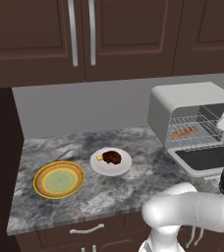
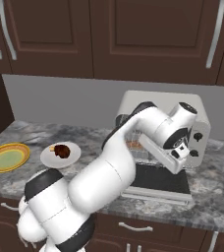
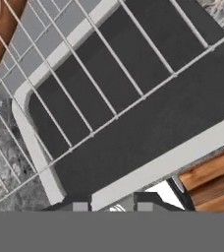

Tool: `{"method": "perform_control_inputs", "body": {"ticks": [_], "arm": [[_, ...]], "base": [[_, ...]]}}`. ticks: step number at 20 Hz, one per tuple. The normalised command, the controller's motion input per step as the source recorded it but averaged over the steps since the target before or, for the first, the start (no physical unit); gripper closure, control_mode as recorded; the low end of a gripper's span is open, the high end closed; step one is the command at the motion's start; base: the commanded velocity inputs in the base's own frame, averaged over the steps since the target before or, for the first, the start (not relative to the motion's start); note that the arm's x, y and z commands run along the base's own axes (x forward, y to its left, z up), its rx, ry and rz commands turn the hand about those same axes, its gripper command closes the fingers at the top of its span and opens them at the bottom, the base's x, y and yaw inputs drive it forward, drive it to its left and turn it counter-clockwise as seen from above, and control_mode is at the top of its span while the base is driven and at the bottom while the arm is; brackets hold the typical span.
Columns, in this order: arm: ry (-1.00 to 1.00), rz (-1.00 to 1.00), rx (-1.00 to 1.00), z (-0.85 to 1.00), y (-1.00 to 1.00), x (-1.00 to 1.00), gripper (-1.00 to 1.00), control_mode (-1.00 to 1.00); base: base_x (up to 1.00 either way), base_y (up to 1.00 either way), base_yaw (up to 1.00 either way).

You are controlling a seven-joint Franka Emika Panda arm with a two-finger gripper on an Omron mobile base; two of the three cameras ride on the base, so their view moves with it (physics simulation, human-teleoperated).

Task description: Open the toaster oven door. Place the baguette on the bottom rack in the toaster oven and place the steak on the top rack.

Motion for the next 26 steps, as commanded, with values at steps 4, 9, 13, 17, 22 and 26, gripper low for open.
{"method": "perform_control_inputs", "body": {"ticks": [4, 9, 13, 17, 22, 26], "arm": [[0.06, 0.1, -0.13, 0.08, 0.73, -0.19, -1.0, -1.0], [0.08, 0.07, -0.03, 0.18, 0.74, -0.08, -1.0, -1.0], [0.11, 0.08, 0.0, 0.23, 0.65, 0.0, -1.0, -1.0], [0.04, 0.16, -0.04, 0.07, 0.77, 0.0, -1.0, -1.0], [0.07, 0.24, -0.09, 0.03, 0.81, 0.0, -1.0, -1.0], [0.13, 0.27, -0.06, 0.05, 0.75, 0.06, -1.0, -1.0]], "base": [[0.0, 0.0, 0.0], [0.0, 0.0, 0.0], [0.0, 0.0, 0.0], [0.0, 0.0, 0.0], [0.0, 0.0, 0.0], [0.0, 0.0, 0.0]]}}
